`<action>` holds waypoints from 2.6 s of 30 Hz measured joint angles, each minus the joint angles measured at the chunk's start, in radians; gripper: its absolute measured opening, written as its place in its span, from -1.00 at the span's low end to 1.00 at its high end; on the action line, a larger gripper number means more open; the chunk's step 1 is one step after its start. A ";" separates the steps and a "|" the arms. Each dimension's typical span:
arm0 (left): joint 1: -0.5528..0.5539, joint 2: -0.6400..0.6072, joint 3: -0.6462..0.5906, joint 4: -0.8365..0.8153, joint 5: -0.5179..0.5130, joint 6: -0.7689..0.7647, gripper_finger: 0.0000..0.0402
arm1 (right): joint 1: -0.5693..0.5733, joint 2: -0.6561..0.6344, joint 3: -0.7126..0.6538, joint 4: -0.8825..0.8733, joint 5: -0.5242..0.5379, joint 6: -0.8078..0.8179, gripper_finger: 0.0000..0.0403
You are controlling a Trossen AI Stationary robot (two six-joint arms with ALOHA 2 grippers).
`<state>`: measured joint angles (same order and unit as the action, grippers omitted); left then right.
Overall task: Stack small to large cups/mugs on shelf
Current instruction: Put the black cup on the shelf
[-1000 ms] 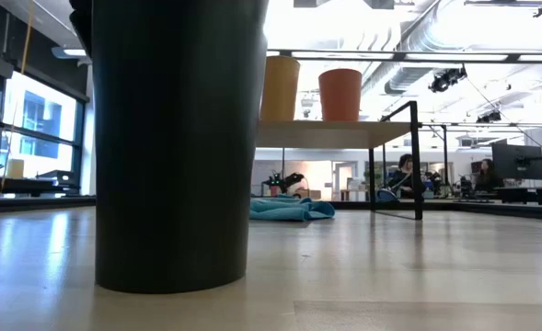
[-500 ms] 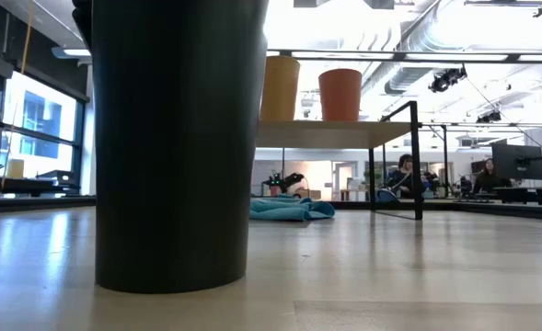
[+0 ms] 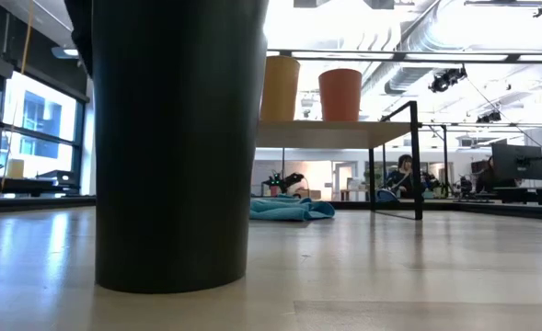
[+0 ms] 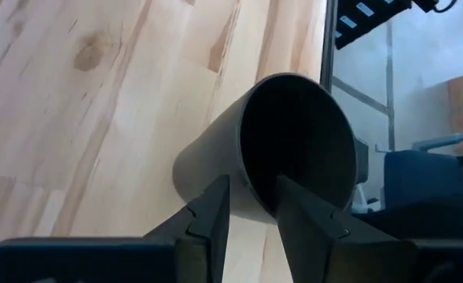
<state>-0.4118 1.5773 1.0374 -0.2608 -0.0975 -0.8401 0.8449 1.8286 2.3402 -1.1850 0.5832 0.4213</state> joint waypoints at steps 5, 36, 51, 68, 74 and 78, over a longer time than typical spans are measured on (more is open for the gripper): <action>0.000 0.012 0.000 0.013 0.002 -0.023 -0.54 | 0.023 0.000 0.000 0.000 0.045 0.000 -0.66; 0.039 0.069 0.000 0.113 0.056 -0.021 -0.54 | 0.026 0.000 0.000 0.000 0.072 -0.002 -0.66; 0.039 0.076 -0.001 0.095 0.033 -0.005 -0.95 | 0.026 0.000 0.000 -0.008 0.080 -0.001 -0.66; 0.044 0.075 0.050 -0.092 -0.003 0.025 -0.99 | 0.026 0.010 0.000 -0.093 0.120 0.097 -0.66; 0.090 0.074 0.171 -0.330 -0.006 0.121 -0.99 | 0.028 0.019 0.000 -0.118 0.162 0.106 -0.66; 0.129 0.074 0.263 -0.426 -0.012 0.201 -1.00 | 0.033 0.023 0.000 -0.125 0.175 0.106 -0.66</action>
<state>-0.2828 1.6508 1.2999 -0.6872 -0.1098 -0.6388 0.8777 1.8511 2.3400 -1.3097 0.7586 0.5274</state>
